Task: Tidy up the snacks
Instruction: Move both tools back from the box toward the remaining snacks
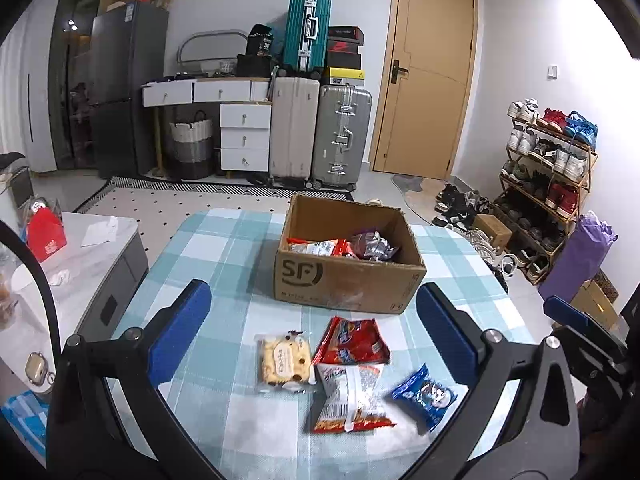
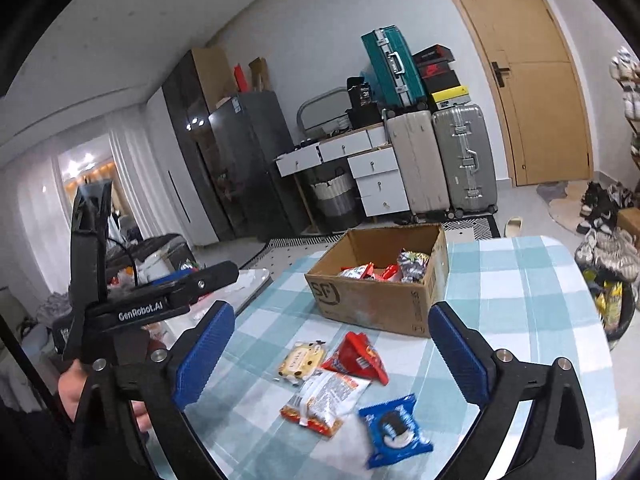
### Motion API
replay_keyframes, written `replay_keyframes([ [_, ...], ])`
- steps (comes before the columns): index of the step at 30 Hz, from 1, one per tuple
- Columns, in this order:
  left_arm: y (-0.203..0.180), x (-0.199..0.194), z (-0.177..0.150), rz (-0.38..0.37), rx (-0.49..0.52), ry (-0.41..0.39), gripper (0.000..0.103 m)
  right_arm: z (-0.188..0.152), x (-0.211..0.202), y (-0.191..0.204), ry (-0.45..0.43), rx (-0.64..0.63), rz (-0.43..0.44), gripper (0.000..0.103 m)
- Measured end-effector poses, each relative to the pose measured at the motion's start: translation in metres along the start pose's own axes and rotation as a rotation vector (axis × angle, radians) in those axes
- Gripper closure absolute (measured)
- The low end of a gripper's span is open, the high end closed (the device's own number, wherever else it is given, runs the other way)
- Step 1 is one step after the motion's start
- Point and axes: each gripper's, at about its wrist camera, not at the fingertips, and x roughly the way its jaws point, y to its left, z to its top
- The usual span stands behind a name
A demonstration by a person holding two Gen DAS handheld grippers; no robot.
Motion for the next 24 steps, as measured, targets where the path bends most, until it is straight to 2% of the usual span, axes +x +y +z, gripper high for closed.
replay_keyframes([
  [5, 0.003, -0.002, -0.022, 0.016, -0.014, 0.007, 0.0, -0.024, -0.008, 0.014, -0.012, -0.059, -0.006, 0.001],
  [9, 0.009, -0.004, -0.045, 0.023, -0.04, 0.002, 0.0, -0.044, -0.007, 0.013, -0.005, -0.052, -0.054, 0.001],
  [13, 0.014, 0.001, -0.068, 0.055, -0.002, -0.003, 0.0, -0.069, -0.007, 0.003, 0.007, -0.039, -0.103, 0.001],
  [17, 0.021, 0.009, -0.097, 0.078, 0.04, 0.025, 0.0, -0.091, -0.001, -0.007, 0.059, -0.03, -0.131, 0.001],
  [20, 0.031, 0.021, -0.12, 0.045, 0.018, 0.076, 0.0, -0.104, 0.005, -0.014, 0.1, -0.024, -0.141, 0.001],
  [24, 0.039, 0.042, -0.137, -0.078, -0.036, 0.176, 0.001, -0.115, 0.02, -0.021, 0.169, -0.01, -0.161, 0.001],
])
